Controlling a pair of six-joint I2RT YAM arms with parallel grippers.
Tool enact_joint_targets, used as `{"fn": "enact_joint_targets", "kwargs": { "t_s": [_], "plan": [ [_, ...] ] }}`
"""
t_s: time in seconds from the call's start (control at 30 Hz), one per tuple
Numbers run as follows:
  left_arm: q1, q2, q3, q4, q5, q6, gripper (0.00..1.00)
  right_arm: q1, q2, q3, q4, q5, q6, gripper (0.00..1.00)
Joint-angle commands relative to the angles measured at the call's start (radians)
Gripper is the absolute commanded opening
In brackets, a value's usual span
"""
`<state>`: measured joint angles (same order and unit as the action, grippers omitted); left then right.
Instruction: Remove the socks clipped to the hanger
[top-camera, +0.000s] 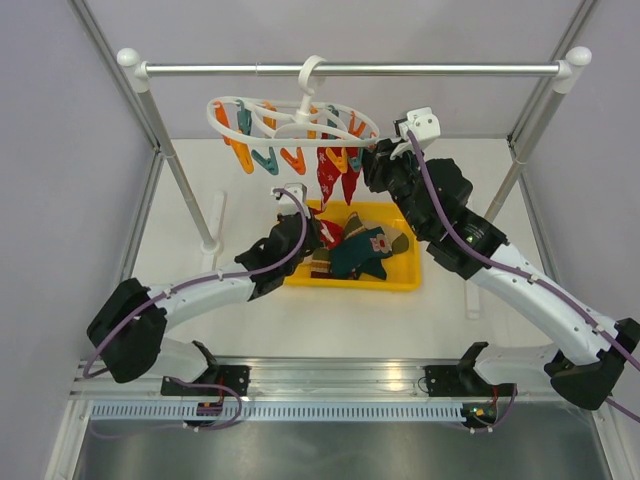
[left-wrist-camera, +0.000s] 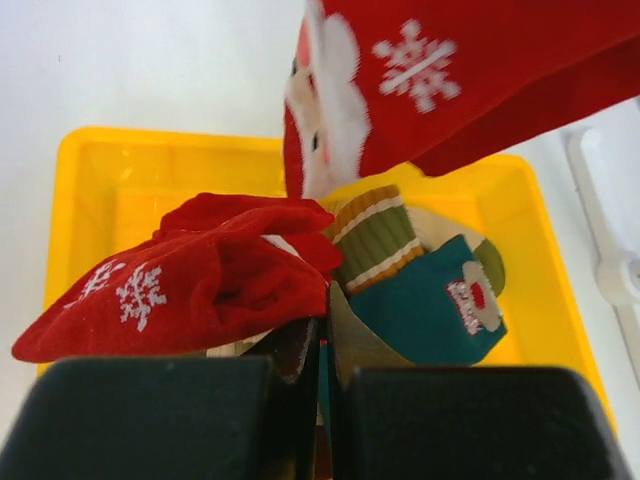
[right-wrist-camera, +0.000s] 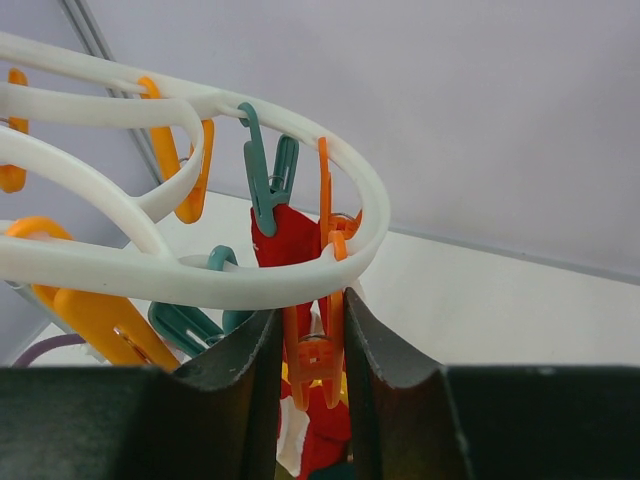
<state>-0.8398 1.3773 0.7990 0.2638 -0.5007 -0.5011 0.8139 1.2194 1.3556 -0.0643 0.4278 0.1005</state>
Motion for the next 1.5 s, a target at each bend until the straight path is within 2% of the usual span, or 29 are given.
{"fn": "enact_joint_targets", "kwargs": {
  "t_s": [0.0, 0.17, 0.2, 0.23, 0.43, 0.53, 0.83, 1.03, 1.17, 1.47],
  "plan": [
    [0.028, 0.034, 0.028, -0.047, 0.067, -0.079, 0.02, -0.001, -0.024, 0.011, 0.017, 0.006, 0.001, 0.06],
    [0.057, 0.074, 0.022, -0.064, 0.100, -0.112, 0.18, -0.001, -0.024, 0.017, 0.012, -0.001, 0.002, 0.06],
    [0.059, 0.074, 0.020, -0.064, 0.106, -0.116, 0.23, -0.001, -0.023, 0.017, 0.011, 0.000, 0.004, 0.06],
    [0.058, 0.075, 0.017, -0.063, 0.114, -0.116, 0.34, -0.001, -0.023, 0.017, 0.011, -0.001, 0.004, 0.06],
    [0.059, 0.039, 0.002, -0.017, 0.169, -0.085, 0.53, -0.001, -0.023, 0.016, 0.008, -0.004, 0.007, 0.06],
    [0.059, 0.003, -0.007, 0.003, 0.195, -0.070, 0.59, -0.001, -0.021, 0.016, 0.006, -0.004, 0.010, 0.06],
    [0.050, -0.150, -0.109, 0.083, 0.229, -0.083, 0.64, -0.001, -0.012, 0.011, 0.006, -0.008, 0.016, 0.06],
    [-0.004, -0.202, -0.150, 0.216, 0.252, -0.044, 0.64, -0.002, -0.015, 0.002, 0.006, -0.008, 0.025, 0.06],
    [-0.096, -0.150, -0.115, 0.284, 0.174, 0.028, 0.66, -0.001, -0.021, -0.001, 0.004, -0.008, 0.036, 0.06],
    [-0.134, 0.049, 0.045, 0.291, -0.010, 0.024, 0.71, -0.001, -0.043, -0.003, -0.011, -0.009, 0.048, 0.06]
  ]
}}
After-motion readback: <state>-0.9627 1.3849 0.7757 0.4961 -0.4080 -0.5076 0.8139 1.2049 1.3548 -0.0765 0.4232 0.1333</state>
